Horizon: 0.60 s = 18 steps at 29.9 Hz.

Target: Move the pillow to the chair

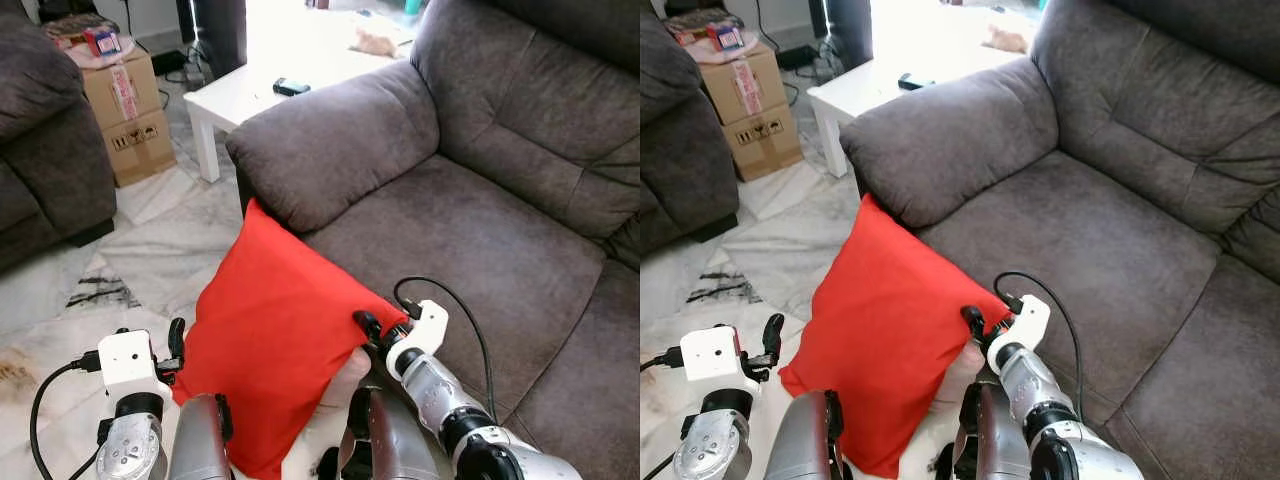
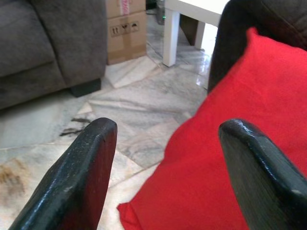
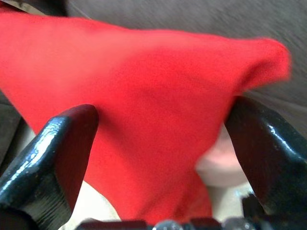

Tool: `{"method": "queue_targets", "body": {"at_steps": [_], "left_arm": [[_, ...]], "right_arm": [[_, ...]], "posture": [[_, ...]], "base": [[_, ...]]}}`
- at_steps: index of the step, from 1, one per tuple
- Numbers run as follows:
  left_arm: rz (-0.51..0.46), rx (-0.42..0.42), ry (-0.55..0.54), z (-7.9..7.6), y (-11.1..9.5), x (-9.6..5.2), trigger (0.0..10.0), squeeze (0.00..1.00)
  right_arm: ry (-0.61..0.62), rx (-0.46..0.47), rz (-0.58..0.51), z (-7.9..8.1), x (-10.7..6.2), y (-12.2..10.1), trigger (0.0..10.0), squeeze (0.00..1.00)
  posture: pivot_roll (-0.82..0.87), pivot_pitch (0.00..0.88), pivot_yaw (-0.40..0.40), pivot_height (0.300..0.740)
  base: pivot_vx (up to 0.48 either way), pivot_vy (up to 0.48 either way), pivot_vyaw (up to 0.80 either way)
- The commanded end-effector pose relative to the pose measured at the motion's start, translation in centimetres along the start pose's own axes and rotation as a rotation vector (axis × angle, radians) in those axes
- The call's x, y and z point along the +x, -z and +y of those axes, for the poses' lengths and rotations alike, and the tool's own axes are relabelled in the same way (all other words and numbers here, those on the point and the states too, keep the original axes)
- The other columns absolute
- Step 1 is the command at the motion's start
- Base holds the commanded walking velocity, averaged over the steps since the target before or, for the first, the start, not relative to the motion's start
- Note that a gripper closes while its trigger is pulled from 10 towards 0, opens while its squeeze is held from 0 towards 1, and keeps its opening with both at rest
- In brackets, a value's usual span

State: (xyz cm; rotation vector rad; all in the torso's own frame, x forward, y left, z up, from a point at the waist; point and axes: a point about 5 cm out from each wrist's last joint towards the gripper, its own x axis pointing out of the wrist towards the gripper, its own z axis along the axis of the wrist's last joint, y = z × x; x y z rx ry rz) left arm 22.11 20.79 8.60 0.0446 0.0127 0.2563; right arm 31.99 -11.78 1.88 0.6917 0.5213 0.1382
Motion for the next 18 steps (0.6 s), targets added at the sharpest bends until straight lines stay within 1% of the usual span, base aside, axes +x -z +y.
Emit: {"method": "queue_targets", "body": {"at_steps": [1, 4, 10, 12, 18], "left_arm": [[0.013, -0.007, 0.020, -0.5, 0.0, -0.2, 10.0, 0.00], [0.012, -0.012, 0.024, -0.6, -0.2, -0.1, 10.0, 0.00], [0.010, -0.017, 0.032, -0.8, -0.3, 0.2, 10.0, 0.00], [0.008, -0.017, 0.038, -0.9, -0.3, 0.3, 10.0, 0.00], [0.009, -0.019, 0.044, -1.1, -0.4, 0.4, 10.0, 0.00]], "right_arm": [[0.002, 0.000, -0.056, 0.0, 0.0, -1.2, 10.0, 1.00], [-0.005, 0.007, -0.074, 0.0, 0.0, -1.6, 10.0, 1.00], [0.012, 0.004, -0.102, -0.8, -0.2, -2.2, 10.0, 1.00], [0.017, 0.002, -0.104, -1.1, -0.4, -2.2, 10.0, 1.00], [0.014, 0.014, -0.092, -1.2, -0.5, -1.7, 10.0, 1.00]], "posture": [[0.21, 0.208, -0.157, 0.578], [0.21, 0.204, -0.156, 0.578], [0.21, 0.192, -0.152, 0.578], [0.21, 0.189, -0.151, 0.578], [0.21, 0.189, -0.149, 0.578]], "base": [[0.000, 0.000, 0.00], [0.000, 0.000, 0.00], [0.000, 0.000, 0.00], [0.000, 0.000, 0.00], [0.000, 0.000, 0.00]]}}
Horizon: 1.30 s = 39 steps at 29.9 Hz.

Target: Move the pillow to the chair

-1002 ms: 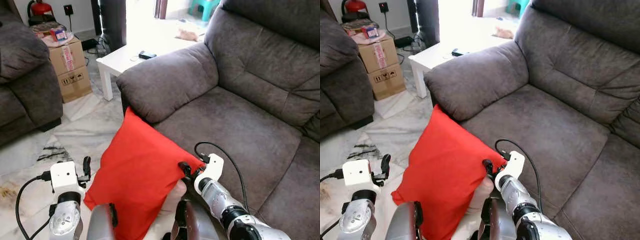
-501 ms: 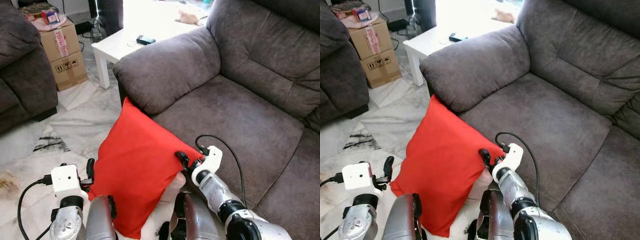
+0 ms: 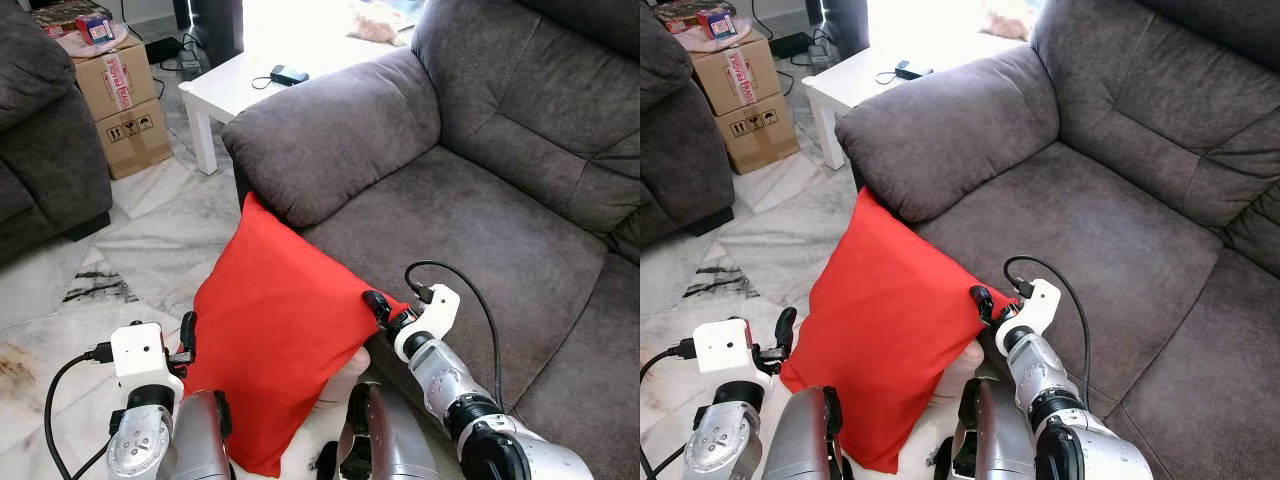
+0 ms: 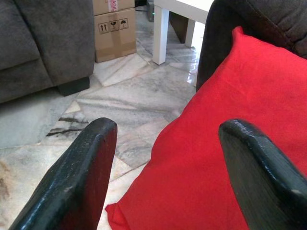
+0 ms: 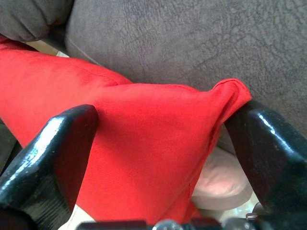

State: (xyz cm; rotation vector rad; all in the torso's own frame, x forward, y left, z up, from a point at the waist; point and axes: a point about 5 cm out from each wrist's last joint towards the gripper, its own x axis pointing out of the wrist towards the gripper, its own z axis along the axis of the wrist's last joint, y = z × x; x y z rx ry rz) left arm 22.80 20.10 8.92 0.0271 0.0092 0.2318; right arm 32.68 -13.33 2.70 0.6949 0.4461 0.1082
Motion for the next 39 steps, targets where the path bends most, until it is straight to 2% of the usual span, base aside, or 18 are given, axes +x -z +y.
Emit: {"method": "queue_targets", "body": {"at_steps": [1, 16, 17, 25, 29, 34, 39], "left_arm": [[0.011, -0.001, 0.020, -0.3, 0.0, -0.1, 10.0, 0.00], [0.023, -0.003, 0.015, -0.3, 0.2, -0.9, 10.0, 0.00], [0.024, -0.003, 0.016, -0.3, 0.2, -1.0, 10.0, 0.00], [0.036, -0.006, 0.021, -0.3, 0.2, -1.8, 10.0, 0.00], [0.045, -0.007, 0.024, -0.4, 0.2, -2.2, 10.0, 0.00], [0.049, -0.012, 0.024, -0.5, 0.1, -2.6, 10.0, 0.00], [0.052, -0.014, 0.022, -0.5, 0.1, -2.8, 10.0, 0.00]], "right_arm": [[0.008, 0.016, -0.011, -0.6, -0.3, 0.1, 10.0, 1.00], [-0.020, 0.022, 0.022, 0.2, -0.1, 0.9, 10.0, 1.00], [-0.025, 0.018, 0.034, 0.2, -0.2, 1.2, 10.0, 0.00], [-0.084, 0.069, 0.050, 0.6, -0.2, 1.9, 10.0, 0.00], [-0.128, 0.048, 0.048, 1.2, -0.1, 1.9, 10.0, 0.00], [-0.229, 0.104, -0.002, 2.5, 0.2, 1.1, 10.0, 0.00], [-0.287, 0.110, -0.010, 3.3, 0.4, 0.8, 10.0, 0.00]], "posture": [[0.21, 0.190, -0.150, 0.578], [0.21, 0.216, -0.156, 0.578], [0.21, 0.222, -0.158, 0.578], [0.21, 0.262, -0.164, 0.578], [0.21, 0.285, -0.170, 0.578], [0.21, 0.311, -0.180, 0.578], [0.21, 0.323, -0.186, 0.578]], "base": [[0.000, 0.000, 0.00], [0.000, 0.000, 0.00], [0.000, 0.000, 0.00], [0.000, 0.000, 0.00], [0.000, 0.000, 0.00], [0.000, 0.000, 0.00], [0.000, 0.000, 0.00]]}}
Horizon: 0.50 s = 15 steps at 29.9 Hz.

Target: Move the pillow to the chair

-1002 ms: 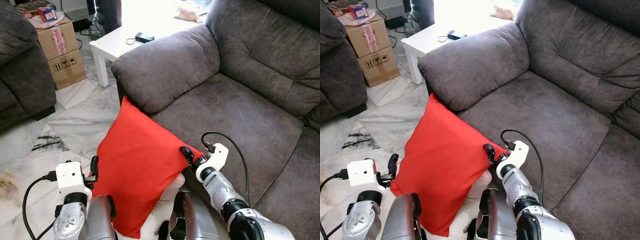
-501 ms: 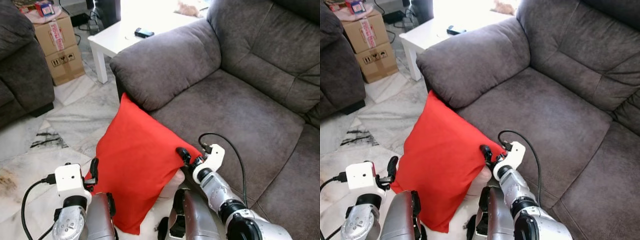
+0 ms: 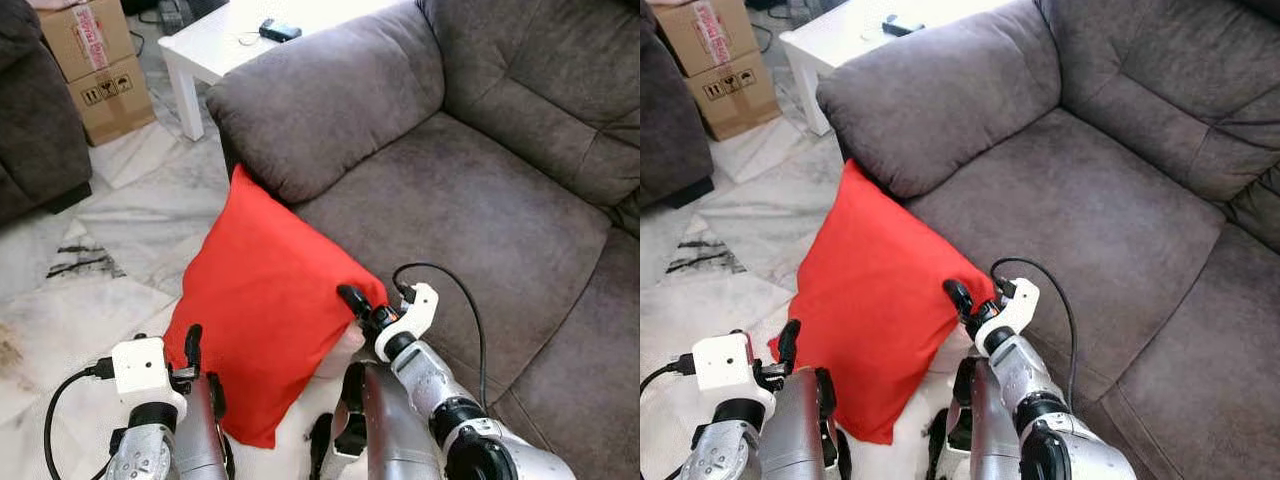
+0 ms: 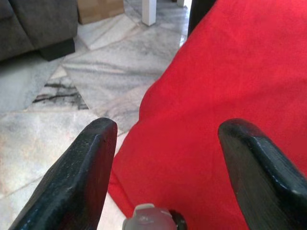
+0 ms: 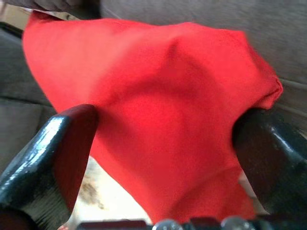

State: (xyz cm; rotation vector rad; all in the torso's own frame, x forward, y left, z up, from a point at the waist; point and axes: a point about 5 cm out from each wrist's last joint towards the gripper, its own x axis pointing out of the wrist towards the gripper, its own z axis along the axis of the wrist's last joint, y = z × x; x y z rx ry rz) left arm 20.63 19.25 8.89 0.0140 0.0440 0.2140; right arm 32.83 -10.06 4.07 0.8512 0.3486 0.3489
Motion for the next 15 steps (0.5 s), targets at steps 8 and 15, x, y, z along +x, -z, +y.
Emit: {"method": "queue_targets", "body": {"at_steps": [8, 15], "left_arm": [[-0.003, 0.029, 0.012, -0.3, -0.5, -0.8, 10.0, 0.00], [-0.006, 0.041, 0.010, -0.2, -0.6, -1.1, 10.0, 0.00]], "right_arm": [[-0.036, -0.154, -0.005, 0.8, 0.3, 0.0, 10.0, 0.00], [-0.064, -0.152, -0.023, 1.6, 0.7, 0.1, 10.0, 0.00]], "posture": [[0.21, 0.342, -0.208, 0.578], [0.21, 0.341, -0.216, 0.578]], "base": [[0.000, 0.000, 0.00], [0.000, 0.000, 0.00]]}}
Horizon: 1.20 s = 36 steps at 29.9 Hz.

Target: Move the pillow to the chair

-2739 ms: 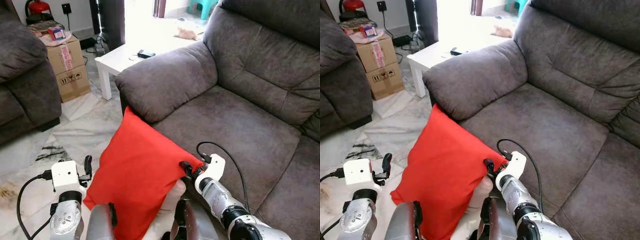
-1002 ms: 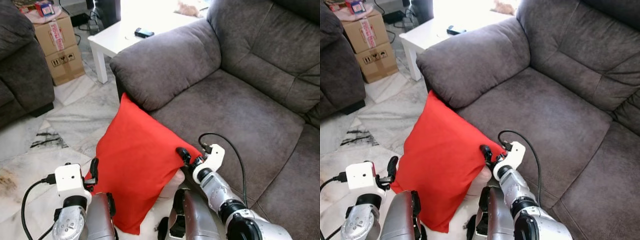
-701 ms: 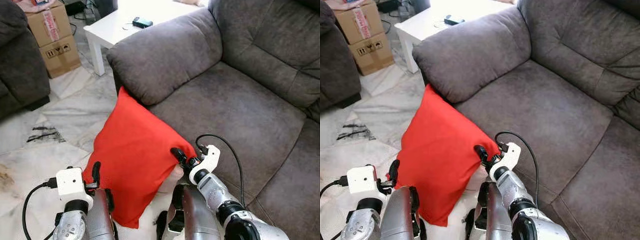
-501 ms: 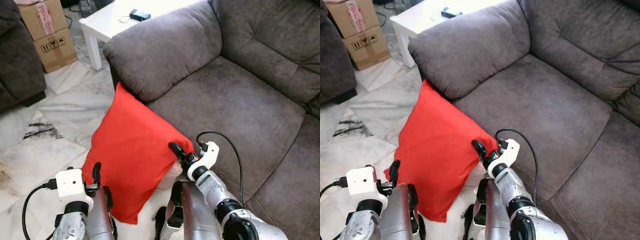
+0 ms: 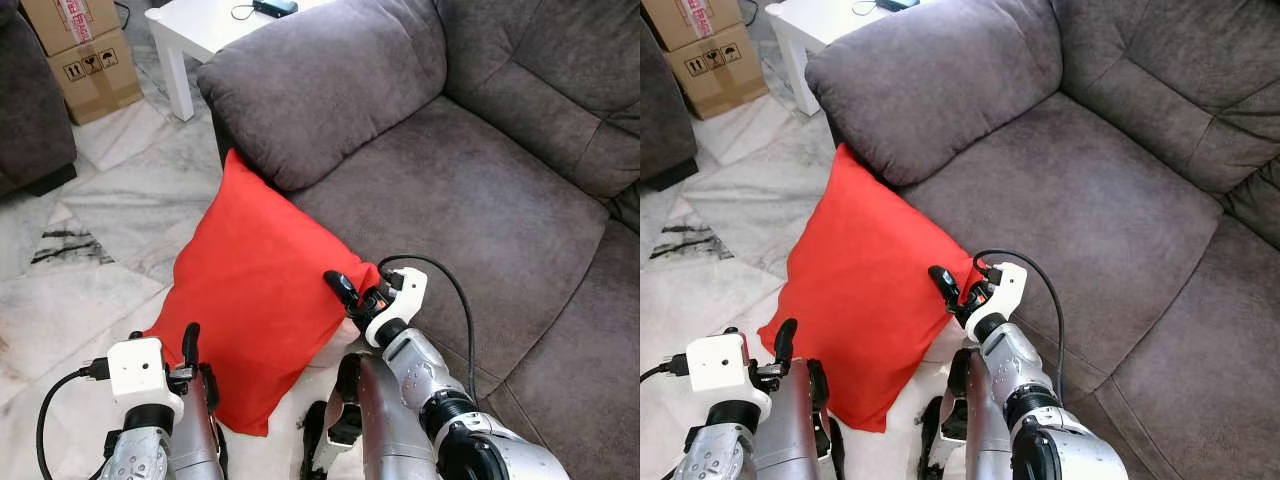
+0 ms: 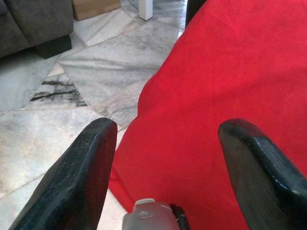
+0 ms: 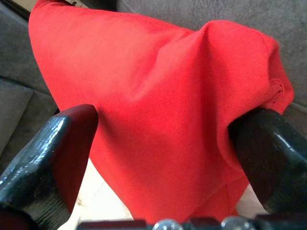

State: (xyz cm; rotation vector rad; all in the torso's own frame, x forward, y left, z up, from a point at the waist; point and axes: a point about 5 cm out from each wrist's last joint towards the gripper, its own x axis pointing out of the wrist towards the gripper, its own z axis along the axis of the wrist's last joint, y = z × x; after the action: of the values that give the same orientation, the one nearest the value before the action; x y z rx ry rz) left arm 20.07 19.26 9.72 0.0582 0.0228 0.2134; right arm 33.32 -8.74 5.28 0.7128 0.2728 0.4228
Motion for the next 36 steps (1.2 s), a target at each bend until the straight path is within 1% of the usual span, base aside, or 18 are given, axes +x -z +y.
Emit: {"method": "queue_targets", "body": {"at_steps": [1, 3, 7, 8, 9, 10, 36], "left_arm": [[0.020, 0.000, 0.011, -0.36, 0.14, -0.54, 10.0, 0.00], [0.016, 0.008, 0.020, -0.55, 0.04, -0.58, 10.0, 0.00], [0.015, 0.008, 0.022, -0.64, -0.01, -0.60, 10.0, 0.00], [0.014, 0.009, 0.023, -0.72, -0.05, -0.61, 10.0, 0.00], [0.013, 0.009, 0.025, -0.77, -0.08, -0.61, 10.0, 0.00], [0.012, 0.010, 0.026, -0.83, -0.10, -0.60, 10.0, 0.00], [0.001, 0.005, 0.022, -1.20, -0.31, -0.12, 10.0, 0.00]], "right_arm": [[0.002, 0.005, -0.004, -0.06, -0.13, 0.17, 10.0, 0.00], [-0.020, -0.008, 0.008, 0.27, -0.06, 0.54, 10.0, 0.00], [-0.024, -0.004, 0.004, 0.35, -0.09, 0.69, 10.0, 0.00], [-0.029, 0.001, 0.002, 0.40, -0.10, 0.79, 0.4, 0.00], [-0.033, 0.004, 0.000, 0.43, -0.11, 0.85, 0.4, 0.00], [-0.035, 0.007, -0.002, 0.45, -0.12, 0.88, 0.0, 0.00], [-0.059, 0.032, -0.001, 0.27, -0.38, 0.94, 0.0, 0.00]], "posture": [[0.21, 0.341, -0.216, 0.578], [0.21, 0.340, -0.218, 0.578], [0.21, 0.342, -0.220, 0.578], [0.20, 0.344, -0.222, 0.578], [0.20, 0.344, -0.222, 0.578], [0.20, 0.347, -0.223, 0.578], [0.19, 0.351, -0.233, 0.578]], "base": [[0.000, 0.000, 0.00], [0.000, 0.000, 0.00], [0.000, 0.000, 0.00], [0.000, 0.000, 0.00], [0.000, 0.000, 0.00], [0.000, 0.000, 0.00], [0.000, 0.000, 0.00]]}}
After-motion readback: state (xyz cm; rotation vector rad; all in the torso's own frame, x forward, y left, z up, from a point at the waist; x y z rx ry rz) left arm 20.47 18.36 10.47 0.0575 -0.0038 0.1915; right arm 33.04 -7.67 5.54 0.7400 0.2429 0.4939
